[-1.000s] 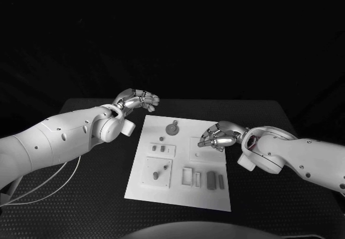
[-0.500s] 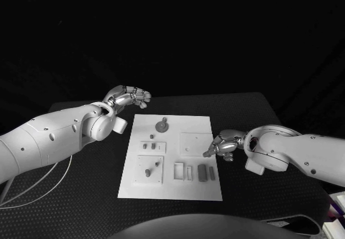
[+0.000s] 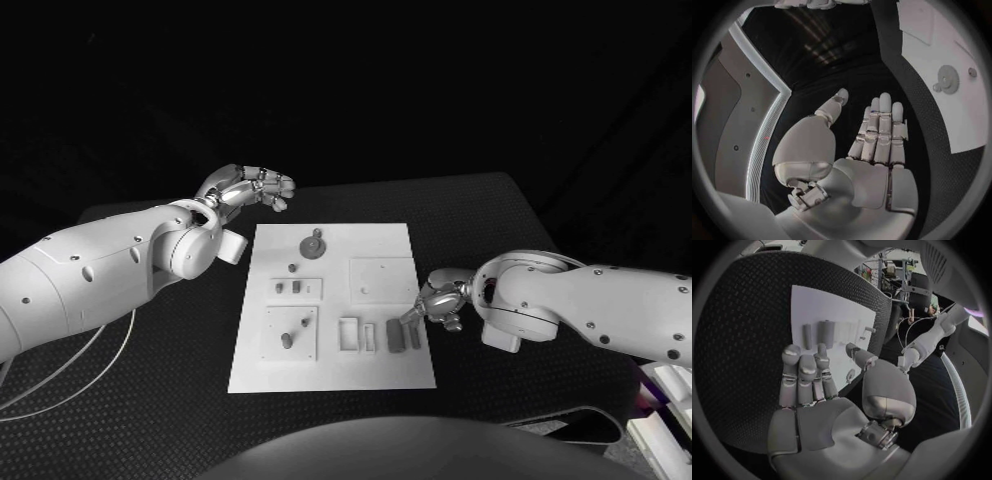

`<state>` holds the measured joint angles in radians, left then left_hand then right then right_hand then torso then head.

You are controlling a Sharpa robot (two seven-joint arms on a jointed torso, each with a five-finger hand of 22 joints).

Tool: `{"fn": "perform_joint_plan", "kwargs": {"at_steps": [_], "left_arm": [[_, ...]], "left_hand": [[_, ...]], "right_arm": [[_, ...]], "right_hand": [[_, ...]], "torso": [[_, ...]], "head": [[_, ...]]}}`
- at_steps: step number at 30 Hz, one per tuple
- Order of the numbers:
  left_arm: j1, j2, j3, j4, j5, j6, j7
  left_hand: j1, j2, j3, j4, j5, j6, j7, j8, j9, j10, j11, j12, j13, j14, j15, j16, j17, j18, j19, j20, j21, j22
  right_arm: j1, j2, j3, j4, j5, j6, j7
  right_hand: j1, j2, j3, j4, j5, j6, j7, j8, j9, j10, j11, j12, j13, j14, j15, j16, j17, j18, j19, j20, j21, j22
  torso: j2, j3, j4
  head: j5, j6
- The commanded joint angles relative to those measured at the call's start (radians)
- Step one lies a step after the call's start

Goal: Assemble the parts on the task board

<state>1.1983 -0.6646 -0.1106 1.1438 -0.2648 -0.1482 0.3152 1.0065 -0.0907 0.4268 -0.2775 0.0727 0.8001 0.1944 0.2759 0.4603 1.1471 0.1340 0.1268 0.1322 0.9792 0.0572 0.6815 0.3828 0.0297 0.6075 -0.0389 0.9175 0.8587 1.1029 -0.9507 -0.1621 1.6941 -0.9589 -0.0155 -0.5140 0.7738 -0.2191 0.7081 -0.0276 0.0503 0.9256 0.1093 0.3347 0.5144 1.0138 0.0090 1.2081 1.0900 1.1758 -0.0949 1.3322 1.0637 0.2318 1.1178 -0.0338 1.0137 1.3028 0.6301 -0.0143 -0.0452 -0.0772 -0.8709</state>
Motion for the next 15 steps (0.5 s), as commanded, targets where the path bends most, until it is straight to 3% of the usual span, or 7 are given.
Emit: {"fn": "perform_joint_plan", "kwargs": {"at_steps": [1,7,11,15], "left_arm": [[0.0,0.001,0.001,0.006,0.007,0.013,0.004],[0.0,0.0,0.001,0.009,0.007,0.017,0.004],[0.001,-0.002,0.001,0.012,0.007,0.017,0.005],[0.001,-0.003,0.001,0.012,0.007,0.017,0.005]], "left_hand": [[-0.003,0.008,-0.005,0.001,-0.004,-0.008,0.002,0.004,-0.002,-0.008,0.0,0.002,-0.002,-0.001,0.01,-0.004,0.001,0.015,-0.002,0.006,-0.006,0.002],[-0.005,0.009,-0.005,0.002,-0.004,-0.008,0.002,0.004,-0.002,-0.008,0.0,0.002,-0.002,-0.001,0.01,-0.005,0.002,0.015,-0.002,0.006,-0.007,0.002],[-0.006,0.01,-0.006,0.003,-0.004,-0.008,0.002,0.004,-0.002,-0.008,0.0,0.002,-0.002,-0.001,0.01,-0.005,0.003,0.015,-0.003,0.006,-0.007,0.002],[-0.007,0.01,-0.006,0.003,-0.004,-0.008,0.002,0.004,-0.002,-0.009,0.0,0.002,-0.002,-0.001,0.01,-0.006,0.003,0.015,-0.003,0.006,-0.007,0.002]], "right_arm": [[-0.001,0.013,-0.002,-0.005,-0.035,-0.025,-0.026],[-0.007,0.038,-0.007,-0.026,-0.037,-0.016,-0.028],[-0.025,0.057,-0.01,-0.044,-0.034,-0.01,-0.029],[-0.03,0.068,-0.012,-0.053,-0.036,-0.004,-0.034]], "right_hand": [[-0.007,-0.009,0.003,0.007,-0.002,0.02,0.009,-0.003,0.001,0.009,-0.001,-0.001,0.001,0.007,-0.002,0.004,0.001,0.03,0.005,0.004,0.004,-0.001],[-0.016,-0.015,0.005,0.012,-0.002,0.02,0.009,-0.003,0.002,0.01,-0.001,-0.001,0.002,0.008,-0.002,0.004,0.001,0.03,0.006,0.004,0.006,-0.002],[-0.021,-0.019,0.005,0.014,-0.002,0.019,0.009,-0.003,0.002,0.01,-0.001,-0.001,0.002,0.008,-0.002,0.004,0.001,0.03,0.006,0.004,0.007,-0.003],[-0.023,-0.02,0.005,0.014,-0.002,0.019,0.009,-0.003,0.003,0.01,-0.001,-0.001,0.002,0.008,-0.002,0.004,0.001,0.03,0.006,0.004,0.007,-0.003]], "torso": [[0.001,-0.0003,0.0026],[0.002,-0.0009,0.0038],[0.002,-0.0031,0.0019],[0.003,-0.0016,0.003]], "head": [[-0.006,-0.002],[0.0,-0.002],[0.007,-0.002],[0.01,-0.002]]}}
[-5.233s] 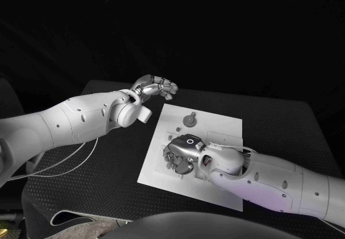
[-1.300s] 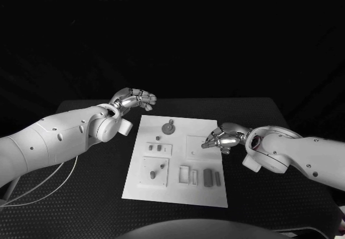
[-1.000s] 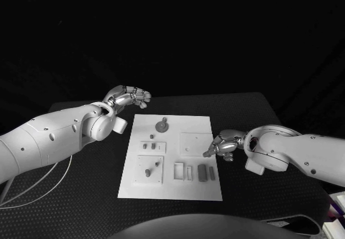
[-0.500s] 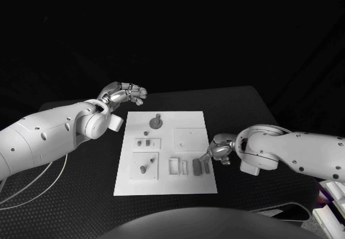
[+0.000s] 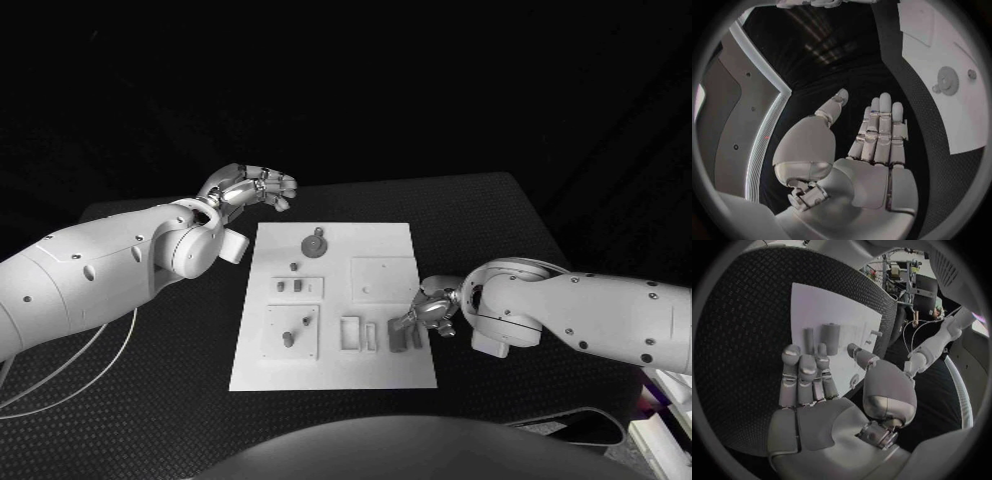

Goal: Assemble the parts on the task board

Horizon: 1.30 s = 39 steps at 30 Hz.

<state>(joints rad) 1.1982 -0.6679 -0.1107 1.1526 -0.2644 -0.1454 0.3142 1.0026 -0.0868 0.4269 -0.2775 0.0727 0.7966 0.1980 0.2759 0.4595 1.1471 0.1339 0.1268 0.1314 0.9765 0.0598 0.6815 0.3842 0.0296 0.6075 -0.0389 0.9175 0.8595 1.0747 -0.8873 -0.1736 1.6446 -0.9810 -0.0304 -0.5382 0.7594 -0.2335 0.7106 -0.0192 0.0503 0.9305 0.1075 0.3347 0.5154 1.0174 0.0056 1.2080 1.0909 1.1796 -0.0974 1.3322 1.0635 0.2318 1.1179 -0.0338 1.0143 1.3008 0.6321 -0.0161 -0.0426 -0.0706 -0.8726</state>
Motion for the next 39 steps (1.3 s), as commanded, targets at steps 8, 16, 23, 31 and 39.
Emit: {"fn": "perform_joint_plan", "kwargs": {"at_steps": [8,16,23,31,39], "left_arm": [[0.001,-0.002,0.001,0.004,0.007,0.015,0.006],[0.001,-0.002,0.001,0.006,0.007,0.018,0.006],[0.001,-0.004,0.001,0.007,0.007,0.017,0.005],[0.001,-0.008,0.001,0.01,0.007,0.021,0.004],[0.001,-0.01,0.001,0.011,0.007,0.022,0.004]], "left_hand": [[-0.003,0.006,-0.006,0.003,-0.004,-0.005,-0.001,0.004,-0.002,-0.009,0.0,0.002,-0.001,0.002,0.007,-0.006,0.002,0.015,-0.003,0.006,-0.007,0.001],[-0.006,0.006,-0.006,0.004,-0.004,-0.006,-0.001,0.004,-0.002,-0.01,0.0,0.002,-0.001,0.002,0.007,-0.007,0.003,0.015,-0.003,0.007,-0.007,0.002],[-0.008,0.007,-0.007,0.005,-0.004,-0.006,-0.001,0.004,-0.002,-0.01,0.0,0.002,-0.002,0.001,0.008,-0.008,0.004,0.015,-0.003,0.007,-0.007,0.002],[-0.01,0.007,-0.007,0.006,-0.005,-0.007,-0.001,0.004,-0.002,-0.01,0.001,0.002,-0.002,0.001,0.008,-0.009,0.005,0.015,-0.004,0.007,-0.007,0.002],[-0.01,0.007,-0.008,0.006,-0.006,-0.007,-0.001,0.004,-0.003,-0.011,0.001,0.002,-0.002,0.001,0.008,-0.009,0.006,0.015,-0.004,0.007,-0.008,0.002]], "right_arm": [[-0.005,0.014,-0.003,-0.01,-0.035,0.036,-0.015],[-0.021,0.044,-0.004,-0.028,-0.065,0.035,-0.008],[-0.042,0.079,-0.005,-0.056,-0.084,0.028,-0.004],[-0.051,0.111,-0.005,-0.094,-0.1,0.033,0.007],[-0.053,0.128,-0.005,-0.099,-0.09,0.021,0.014]], "right_hand": [[-0.014,-0.009,0.001,0.006,-0.002,0.018,0.009,-0.001,0.003,0.006,0.001,-0.002,0.002,0.004,0.0,0.004,0.002,0.03,0.005,0.005,0.008,-0.002],[-0.023,-0.019,-0.004,0.005,-0.002,0.018,0.009,-0.001,0.004,0.004,0.001,-0.002,0.003,0.003,0.0,0.004,0.002,0.03,0.003,0.005,0.01,-0.002],[-0.022,-0.021,-0.006,0.002,-0.002,0.018,0.009,-0.001,0.005,0.004,0.001,-0.002,0.003,0.003,0.0,0.004,0.003,0.03,0.003,0.005,0.01,-0.003],[-0.022,-0.023,-0.008,-0.001,-0.002,0.019,0.009,-0.001,0.006,0.004,0.001,-0.003,0.004,0.003,-0.001,0.004,0.003,0.03,0.002,0.005,0.011,-0.003],[-0.035,-0.021,-0.026,-0.006,-0.002,0.019,0.009,0.0,0.008,0.004,0.0,-0.002,0.006,0.002,-0.001,0.005,0.004,0.03,0.0,0.006,0.014,-0.004]], "torso": [[0.0,-0.0012,-0.0015],[0.0,-0.0004,-0.0016],[0.002,-0.0017,0.0006],[0.002,-0.0024,0.0011],[0.003,-0.0024,-0.0011]], "head": [[0.006,0.0],[0.012,0.0],[0.011,0.0],[0.014,0.0],[0.019,0.0]]}}
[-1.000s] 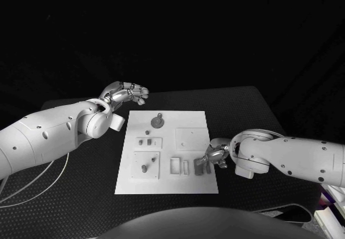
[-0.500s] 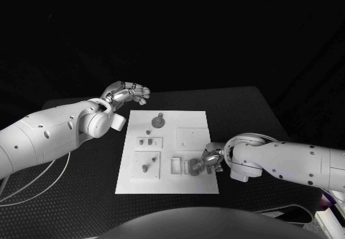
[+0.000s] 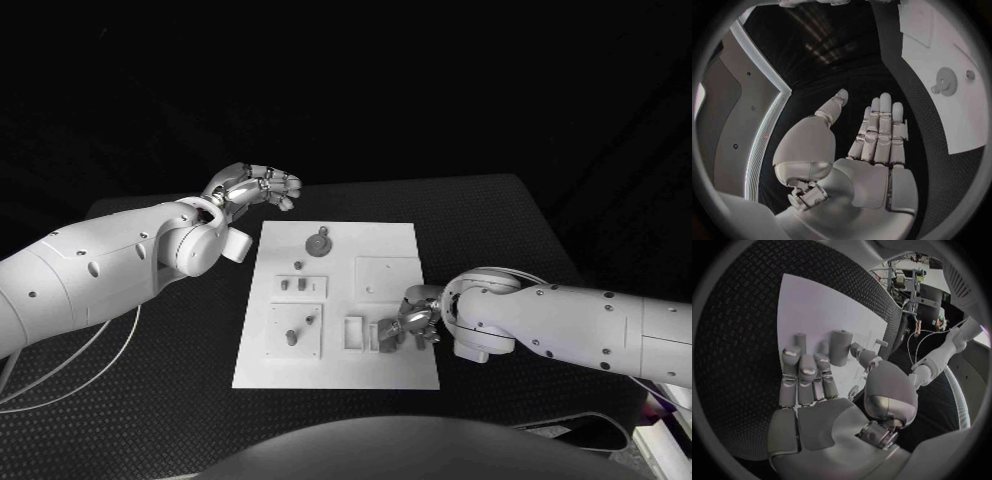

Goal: Assemble the parts on the task board

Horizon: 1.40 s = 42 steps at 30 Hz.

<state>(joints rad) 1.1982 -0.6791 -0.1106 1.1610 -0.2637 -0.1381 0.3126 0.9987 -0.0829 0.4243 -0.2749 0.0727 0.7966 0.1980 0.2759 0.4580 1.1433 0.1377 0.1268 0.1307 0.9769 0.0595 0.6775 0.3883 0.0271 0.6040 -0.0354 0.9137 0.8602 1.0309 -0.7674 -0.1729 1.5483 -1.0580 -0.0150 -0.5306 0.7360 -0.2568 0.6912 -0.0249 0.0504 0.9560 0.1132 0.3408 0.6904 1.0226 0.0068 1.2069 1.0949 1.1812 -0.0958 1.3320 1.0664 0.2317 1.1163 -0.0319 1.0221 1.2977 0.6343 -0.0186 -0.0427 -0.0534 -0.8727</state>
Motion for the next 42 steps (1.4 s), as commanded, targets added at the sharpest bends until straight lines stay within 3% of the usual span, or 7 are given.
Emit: {"fn": "perform_joint_plan", "kwargs": {"at_steps": [1,10,16,21,26,33,42], "left_arm": [[0.001,0.001,0.001,0.003,0.006,0.014,0.005],[0.001,0.001,0.001,0.003,0.006,0.016,0.004],[0.001,0.0,0.001,0.003,0.006,0.016,0.003],[0.001,0.0,0.001,0.004,0.006,0.015,0.003],[0.001,-0.001,0.001,0.003,0.006,0.014,0.002],[0.001,-0.002,0.001,0.002,0.006,0.014,0.0],[0.002,-0.002,0.001,0.002,0.006,0.014,-0.002]], "left_hand": [[-0.007,0.003,-0.005,0.003,-0.006,-0.007,-0.001,0.004,-0.001,-0.007,-0.003,0.002,-0.001,0.001,0.008,-0.005,0.002,0.018,0.0,0.003,-0.004,0.001],[-0.007,0.003,-0.005,0.003,-0.007,-0.007,-0.001,0.005,-0.001,-0.007,-0.003,0.002,-0.001,0.001,0.008,-0.006,0.002,0.018,-0.001,0.003,-0.004,0.002],[-0.008,0.003,-0.005,0.003,-0.007,-0.007,-0.001,0.005,-0.001,-0.007,-0.003,0.002,-0.001,0.001,0.008,-0.006,0.003,0.018,-0.001,0.003,-0.004,0.002],[-0.008,0.003,-0.005,0.003,-0.007,-0.007,-0.001,0.005,-0.001,-0.007,-0.003,0.002,-0.001,0.001,0.008,-0.006,0.003,0.018,-0.001,0.003,-0.004,0.002],[-0.007,0.003,-0.005,0.003,-0.007,-0.007,-0.001,0.005,-0.001,-0.007,-0.003,0.002,-0.001,0.001,0.008,-0.006,0.003,0.018,-0.001,0.003,-0.004,0.002],[-0.007,0.003,-0.005,0.003,-0.007,-0.008,-0.001,0.005,-0.001,-0.007,-0.003,0.002,-0.001,0.001,0.008,-0.007,0.004,0.018,-0.001,0.003,-0.004,0.002],[-0.007,0.002,-0.005,0.002,-0.007,-0.008,-0.001,0.005,-0.002,-0.007,-0.003,0.003,-0.001,0.001,0.008,-0.007,0.005,0.019,-0.001,0.003,-0.004,0.002]], "right_arm": [[-0.009,0.009,-0.006,-0.003,-0.011,0.005,0.006],[-0.009,0.016,-0.006,0.0,-0.001,0.013,0.001],[-0.009,0.017,-0.006,0.003,0.011,-0.006,-0.001],[-0.009,0.013,-0.006,0.004,0.011,-0.02,-0.005],[-0.009,0.009,-0.006,0.008,0.022,-0.03,-0.008],[-0.006,-0.011,-0.006,0.025,0.073,-0.05,-0.013],[0.02,-0.033,-0.005,0.05,0.12,-0.058,-0.02]], "right_hand": [[-0.011,0.003,-0.007,0.0,-0.002,-0.007,0.003,-0.006,-0.167,-0.002,-0.001,-0.001,0.002,0.0,-0.003,0.005,0.002,0.03,0.002,0.004,0.006,-0.001],[0.012,0.027,-0.005,-0.027,-0.002,-0.003,0.0,-0.004,-0.163,0.0,-0.003,-0.001,0.003,0.001,-0.004,0.006,0.003,0.03,0.0,0.002,0.01,-0.004],[0.024,0.031,0.011,-0.036,0.0,0.001,0.0,-0.003,-0.163,0.002,-0.004,-0.002,0.004,0.002,-0.005,0.006,0.003,0.03,0.0,0.002,0.012,-0.006],[0.066,0.086,0.046,-0.097,0.015,0.011,0.0,-0.007,-0.166,0.008,-0.004,-0.003,0.006,0.007,-0.004,0.006,0.005,0.03,-0.003,0.006,0.02,-0.008],[0.059,0.113,0.049,-0.138,0.065,0.018,0.0,-0.01,-0.17,0.011,-0.004,-0.005,0.008,0.009,-0.003,0.005,0.006,0.03,-0.005,0.012,0.026,-0.012],[0.031,0.117,0.054,-0.16,0.157,0.028,-0.002,-0.014,-0.174,0.016,-0.005,-0.008,0.01,0.013,-0.004,0.003,0.008,0.03,-0.004,0.016,0.033,-0.021],[0.014,0.105,0.05,-0.157,0.146,0.032,-0.003,-0.016,-0.176,0.018,-0.005,-0.01,0.011,0.015,-0.004,0.002,0.009,0.03,-0.004,0.017,0.036,-0.025]], "torso": [[0.0,-0.0002,-0.0005],[0.0,0.0005,-0.0024],[0.001,0.0027,-0.0034],[0.001,0.0024,-0.0035],[0.001,0.0022,-0.0038],[0.001,0.0022,-0.004],[0.002,0.0025,-0.004]], "head": [[0.002,0.0],[0.008,0.0],[0.007,0.0],[0.008,0.0],[0.009,0.0],[0.009,0.0],[0.01,0.0]]}}
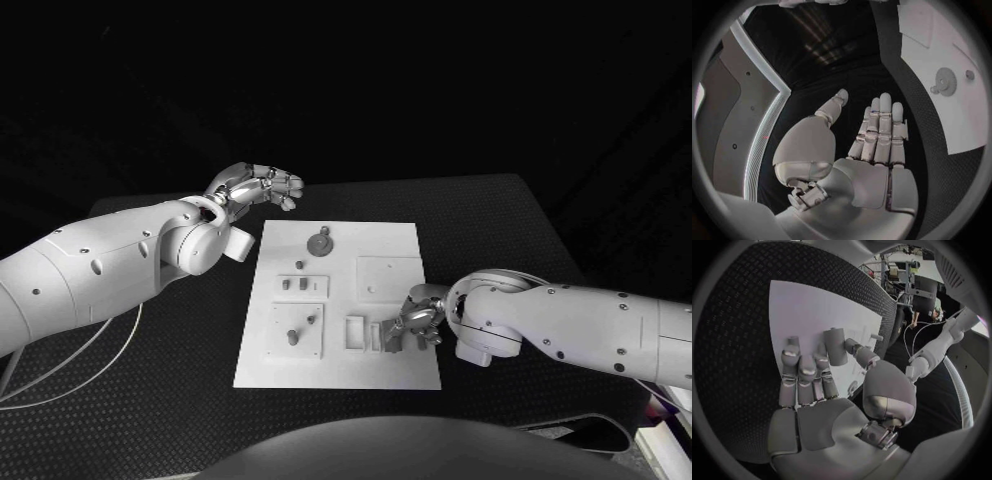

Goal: Assemble the parts on the task board

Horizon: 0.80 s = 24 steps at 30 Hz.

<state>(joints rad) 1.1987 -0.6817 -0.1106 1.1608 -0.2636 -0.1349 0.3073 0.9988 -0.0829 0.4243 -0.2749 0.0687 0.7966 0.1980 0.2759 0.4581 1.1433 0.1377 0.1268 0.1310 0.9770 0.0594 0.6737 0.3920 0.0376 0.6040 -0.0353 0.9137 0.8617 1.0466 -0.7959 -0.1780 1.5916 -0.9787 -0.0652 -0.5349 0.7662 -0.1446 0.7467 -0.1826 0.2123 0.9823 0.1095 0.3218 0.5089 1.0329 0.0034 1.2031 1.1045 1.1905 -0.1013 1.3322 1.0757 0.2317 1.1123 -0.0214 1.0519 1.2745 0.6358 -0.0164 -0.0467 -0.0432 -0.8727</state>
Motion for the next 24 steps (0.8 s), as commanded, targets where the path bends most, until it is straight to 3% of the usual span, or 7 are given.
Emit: {"fn": "perform_joint_plan", "kwargs": {"at_steps": [1,9,24], "left_arm": [[0.001,0.001,0.001,0.002,0.006,0.01,0.002],[0.001,0.002,0.001,0.003,0.005,0.01,-0.001],[0.002,0.005,0.001,0.001,0.004,0.009,-0.003]], "left_hand": [[-0.007,0.002,-0.005,0.002,-0.003,-0.008,-0.001,0.005,-0.002,-0.007,-0.003,0.003,-0.002,0.001,0.008,-0.003,0.001,0.008,-0.001,0.003,-0.004,0.001],[-0.005,0.002,-0.004,0.001,-0.003,-0.007,-0.001,0.006,-0.002,-0.008,-0.003,0.002,-0.002,0.001,0.008,-0.004,0.002,0.008,-0.002,0.003,-0.004,0.001],[-0.004,0.0,-0.003,0.0,-0.002,-0.007,-0.001,0.007,-0.002,-0.009,-0.003,0.002,-0.002,0.0,0.008,-0.006,0.004,0.008,-0.003,0.003,-0.004,0.002]], "right_arm": [[0.009,-0.005,0.0,0.008,0.046,-0.007,-0.016],[0.031,0.001,0.0,0.015,0.083,-0.006,-0.019],[0.054,0.063,0.0,-0.015,0.186,-0.015,-0.026]], "right_hand": [[-0.018,-0.009,-0.005,0.001,-0.022,0.006,0.001,0.002,0.005,0.008,-0.002,-0.007,0.002,0.006,0.001,0.002,0.0,0.03,-0.001,0.006,0.007,-0.003],[-0.031,-0.036,-0.008,0.011,-0.04,0.008,0.001,0.0,0.004,0.008,-0.002,-0.009,0.004,0.005,0.001,0.0,0.001,0.03,-0.002,0.006,0.009,-0.008],[-0.039,-0.06,-0.002,0.037,-0.096,0.009,0.0,-0.002,0.003,0.007,-0.003,-0.012,0.007,0.005,0.0,-0.001,0.004,0.03,-0.005,0.003,0.014,-0.016]], "torso": [[0.001,0.0002,0.0001],[0.001,0.0002,0.0004],[0.002,0.0007,0.0019]], "head": [[0.002,0.0],[0.011,0.0],[0.024,0.0]]}}
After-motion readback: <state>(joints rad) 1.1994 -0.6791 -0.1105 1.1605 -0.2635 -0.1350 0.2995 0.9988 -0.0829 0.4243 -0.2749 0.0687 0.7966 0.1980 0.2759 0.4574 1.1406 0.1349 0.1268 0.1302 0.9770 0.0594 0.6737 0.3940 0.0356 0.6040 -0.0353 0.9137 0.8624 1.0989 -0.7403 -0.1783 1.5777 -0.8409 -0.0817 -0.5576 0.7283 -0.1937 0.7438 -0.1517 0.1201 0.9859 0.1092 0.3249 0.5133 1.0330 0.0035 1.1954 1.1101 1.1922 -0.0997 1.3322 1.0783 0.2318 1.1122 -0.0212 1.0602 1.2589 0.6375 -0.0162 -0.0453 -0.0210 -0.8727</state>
